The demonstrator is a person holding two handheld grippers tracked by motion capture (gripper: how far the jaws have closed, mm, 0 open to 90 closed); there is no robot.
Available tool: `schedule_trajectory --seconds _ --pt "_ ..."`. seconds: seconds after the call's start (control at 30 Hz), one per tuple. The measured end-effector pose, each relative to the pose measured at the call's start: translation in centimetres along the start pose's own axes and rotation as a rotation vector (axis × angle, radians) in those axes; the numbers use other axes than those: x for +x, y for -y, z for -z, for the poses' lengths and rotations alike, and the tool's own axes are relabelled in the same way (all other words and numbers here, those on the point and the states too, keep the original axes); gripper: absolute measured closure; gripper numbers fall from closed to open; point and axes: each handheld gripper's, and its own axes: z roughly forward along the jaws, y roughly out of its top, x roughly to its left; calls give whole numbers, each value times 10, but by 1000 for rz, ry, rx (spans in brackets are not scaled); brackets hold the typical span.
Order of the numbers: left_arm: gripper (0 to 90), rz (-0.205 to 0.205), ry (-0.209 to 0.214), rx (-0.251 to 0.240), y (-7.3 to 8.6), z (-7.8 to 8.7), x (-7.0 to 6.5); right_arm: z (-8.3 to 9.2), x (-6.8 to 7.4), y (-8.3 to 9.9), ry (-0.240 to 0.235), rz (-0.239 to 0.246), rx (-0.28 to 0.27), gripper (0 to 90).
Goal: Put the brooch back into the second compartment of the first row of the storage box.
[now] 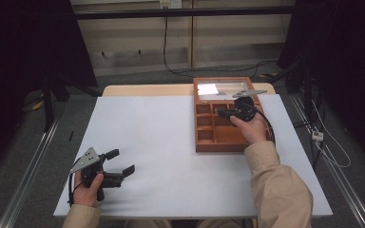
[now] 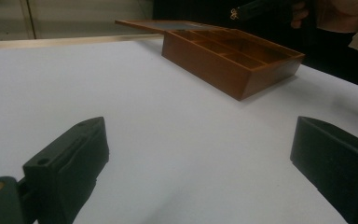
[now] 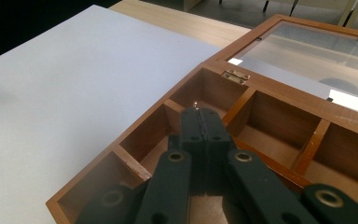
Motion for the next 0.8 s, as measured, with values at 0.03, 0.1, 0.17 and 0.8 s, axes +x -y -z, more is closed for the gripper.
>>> schedule_trajectory --seconds 0.03,0.1,0.17,0.8 --pt "40 0 1 -1 0 0 0 0 -1 0 4 0 -2 900" --pt "40 0 2 0 0 0 0 -1 -3 0 7 -6 -7 900" --pt "40 0 2 0 0 0 0 -2 -4 0 9 -9 -8 900" --pt "40 1 4 1 0 -1 0 -9 -11 -1 31 -15 1 900"
